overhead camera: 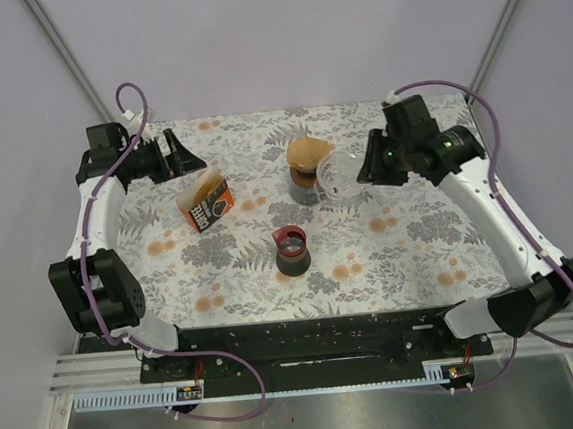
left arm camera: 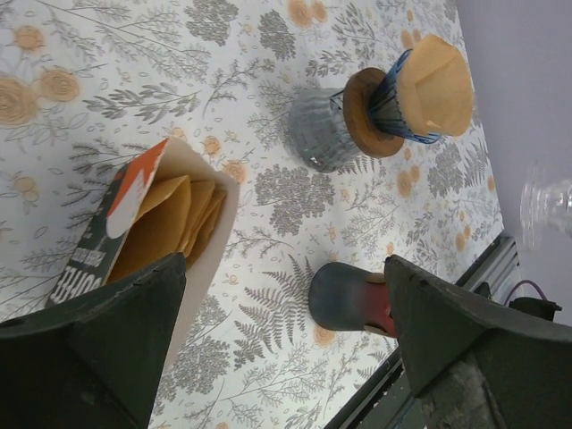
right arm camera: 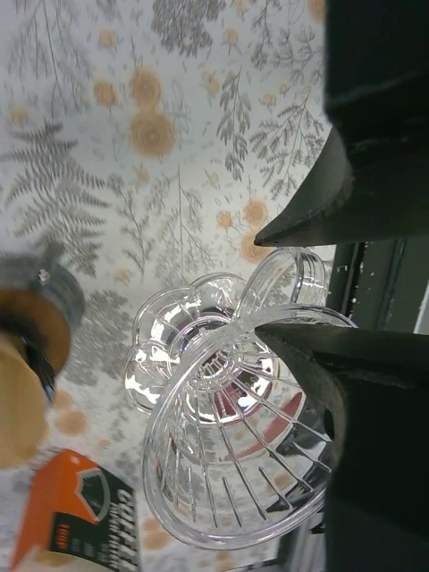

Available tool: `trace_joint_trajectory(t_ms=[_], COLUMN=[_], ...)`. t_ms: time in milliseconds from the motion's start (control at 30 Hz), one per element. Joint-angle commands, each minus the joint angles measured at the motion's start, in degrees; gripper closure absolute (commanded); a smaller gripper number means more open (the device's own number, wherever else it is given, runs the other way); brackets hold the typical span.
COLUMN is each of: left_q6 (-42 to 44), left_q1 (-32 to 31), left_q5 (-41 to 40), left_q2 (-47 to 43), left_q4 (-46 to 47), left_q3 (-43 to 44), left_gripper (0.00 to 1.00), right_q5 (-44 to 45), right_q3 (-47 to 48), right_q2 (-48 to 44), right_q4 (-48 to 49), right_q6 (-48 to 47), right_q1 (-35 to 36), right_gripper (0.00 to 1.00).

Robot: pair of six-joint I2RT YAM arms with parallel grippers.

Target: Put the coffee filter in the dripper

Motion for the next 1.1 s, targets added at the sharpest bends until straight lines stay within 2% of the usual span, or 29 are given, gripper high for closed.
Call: trace_joint_trajectory(t_ms=[0, 167, 500, 1067], left_q6=[2.4, 4.7, 5.4, 5.6], left_q1=[2.7, 4.1, 5.5, 5.5], left_q5=[-0.7, -2.1, -3.9, -5.2], left_q2=[-3.0, -3.7, -5.9, -7.8], left_q4=[0.2, -2.1, -2.7, -1.7], left_q3=[3.2, 3.7, 2.6, 1.1], left_gripper=[0.04, 0.04, 0.04, 0.03], right_q5=[-3.2, -4.4, -6.3, -6.2], right_q3=[6.9, 11.4, 10.2, 8.4], right_q2=[5.5, 11.9, 16.4, 19.7], right_q4=[-1.1, -0.3, 1.4, 3.2], right_q6=[-4.0, -7.9, -11.8, -13.4], right_q1=[9.3, 18.1, 23.3, 23.2], right_gripper=[1.0, 1.0, 1.0, 1.0])
